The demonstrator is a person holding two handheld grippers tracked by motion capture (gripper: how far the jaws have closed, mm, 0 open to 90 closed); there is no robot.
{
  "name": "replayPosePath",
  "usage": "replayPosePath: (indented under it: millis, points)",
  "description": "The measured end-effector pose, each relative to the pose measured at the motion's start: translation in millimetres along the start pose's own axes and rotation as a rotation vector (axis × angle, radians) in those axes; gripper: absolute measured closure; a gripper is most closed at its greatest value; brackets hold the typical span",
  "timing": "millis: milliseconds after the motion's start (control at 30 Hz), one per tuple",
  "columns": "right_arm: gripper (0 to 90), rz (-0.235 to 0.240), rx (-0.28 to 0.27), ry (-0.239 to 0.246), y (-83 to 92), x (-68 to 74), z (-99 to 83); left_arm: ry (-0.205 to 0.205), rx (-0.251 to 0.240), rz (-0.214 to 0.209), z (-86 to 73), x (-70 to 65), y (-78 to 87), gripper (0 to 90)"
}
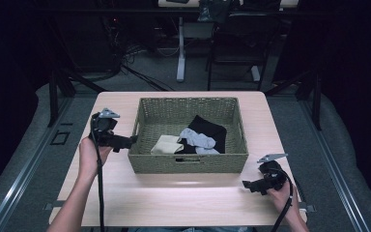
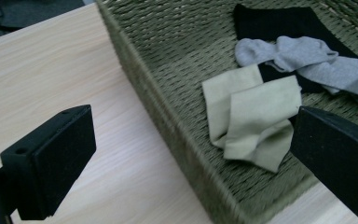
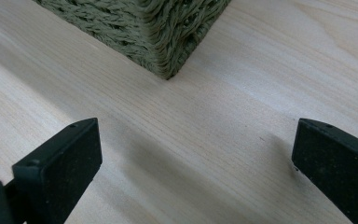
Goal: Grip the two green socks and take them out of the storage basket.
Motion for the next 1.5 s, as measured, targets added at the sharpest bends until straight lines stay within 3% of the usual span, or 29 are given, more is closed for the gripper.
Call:
replayPosePath:
  millis: [133, 333, 600, 700, 833, 900, 1167, 1233, 1367, 1500]
  points:
    - [0.8, 0.003, 0.003, -0.001, 0.0, 0.2, -0.2, -0.026, 0.012, -0.011, 17.3, -9.3, -13.7, 0.0]
    - [0.8, 0.006, 0.004, 0.001, -0.2, 0.9, 0.0, -0.060, 0.026, -0.041, 30.6, -18.0, -27.7, 0.0]
    - [0.8, 0.008, 0.010, 0.008, -0.3, 1.0, -0.1, -0.108, 0.063, -0.037, 45.1, -28.8, -50.1, 0.0]
    - [0.8, 0.008, 0.011, 0.008, -0.5, 1.1, -0.1, -0.117, 0.080, -0.043, 48.3, -32.5, -58.0, 0.0]
    - [0.8, 0.011, 0.011, 0.006, -0.8, 1.2, -0.1, -0.164, 0.122, -0.057, 51.2, -40.5, -68.9, 0.0]
    - [0.8, 0.005, -0.008, -0.009, -2.3, 2.0, 0.3, -0.177, 0.130, -0.067, 52.8, -44.4, -73.9, 0.0]
    - [0.8, 0.010, 0.006, 0.002, -1.7, 1.9, 0.4, -0.215, 0.202, -0.088, 56.4, -55.9, -95.5, 0.0]
    - [0.8, 0.012, 0.006, 0.002, -2.0, 1.9, 0.5, -0.233, 0.237, -0.069, 57.1, -58.8, -100.2, 0.1]
    - [0.8, 0.010, 0.006, 0.002, -1.7, 2.0, 0.5, -0.257, 0.262, -0.045, 59.3, -63.1, -106.8, 0.1]
    - [0.8, 0.012, 0.007, 0.003, -1.9, 1.9, 0.5, -0.259, 0.266, -0.061, 62.7, -66.2, -110.4, 0.2]
Point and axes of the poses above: each handheld gripper's, and its own axes: y roughly backward along the jaws, z roughly out of its top, x roughly to its left, the point moved 4 cm from there along -y, roughly forward along the jaws, and after that the axes turned 12 degrees about x, right-handed, at the moved point
